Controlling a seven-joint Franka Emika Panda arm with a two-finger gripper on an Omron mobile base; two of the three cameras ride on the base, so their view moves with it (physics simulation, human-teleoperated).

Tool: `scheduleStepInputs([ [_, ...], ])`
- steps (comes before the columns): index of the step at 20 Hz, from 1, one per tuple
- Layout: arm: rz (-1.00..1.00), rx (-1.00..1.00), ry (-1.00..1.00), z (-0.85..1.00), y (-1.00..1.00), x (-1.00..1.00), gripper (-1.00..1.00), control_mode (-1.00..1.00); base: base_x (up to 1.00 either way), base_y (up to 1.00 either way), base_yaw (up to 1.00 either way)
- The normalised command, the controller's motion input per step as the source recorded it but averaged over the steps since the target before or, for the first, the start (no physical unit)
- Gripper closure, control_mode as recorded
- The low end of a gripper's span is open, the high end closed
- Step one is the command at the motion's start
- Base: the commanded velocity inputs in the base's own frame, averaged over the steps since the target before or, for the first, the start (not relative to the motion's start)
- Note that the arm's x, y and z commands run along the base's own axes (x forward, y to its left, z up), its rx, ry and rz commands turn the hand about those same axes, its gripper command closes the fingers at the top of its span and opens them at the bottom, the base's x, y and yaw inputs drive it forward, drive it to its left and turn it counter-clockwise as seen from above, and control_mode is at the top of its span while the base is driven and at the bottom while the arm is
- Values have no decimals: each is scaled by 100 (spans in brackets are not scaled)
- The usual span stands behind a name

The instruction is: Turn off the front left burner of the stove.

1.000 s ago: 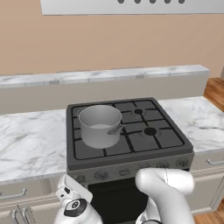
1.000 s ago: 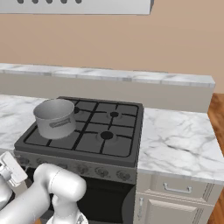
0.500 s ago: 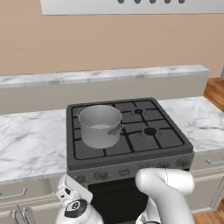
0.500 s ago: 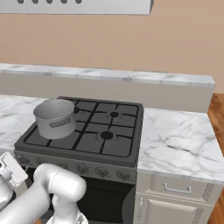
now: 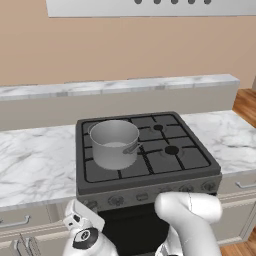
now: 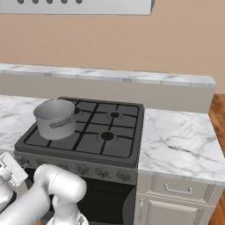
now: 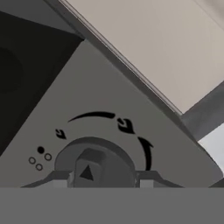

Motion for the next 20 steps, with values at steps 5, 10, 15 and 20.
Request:
scheduleStepInputs([
  [5, 0, 0, -5, 0, -5, 5, 100, -100, 0, 0, 0],
  [10, 0, 2, -10, -3, -16, 0, 100, -100, 0, 0, 0],
  [15, 0, 9, -11, -1, -11, 23, 100, -100, 0, 0, 0],
  [20, -3, 15, -10, 0, -7, 13, 100, -100, 0, 0, 0],
])
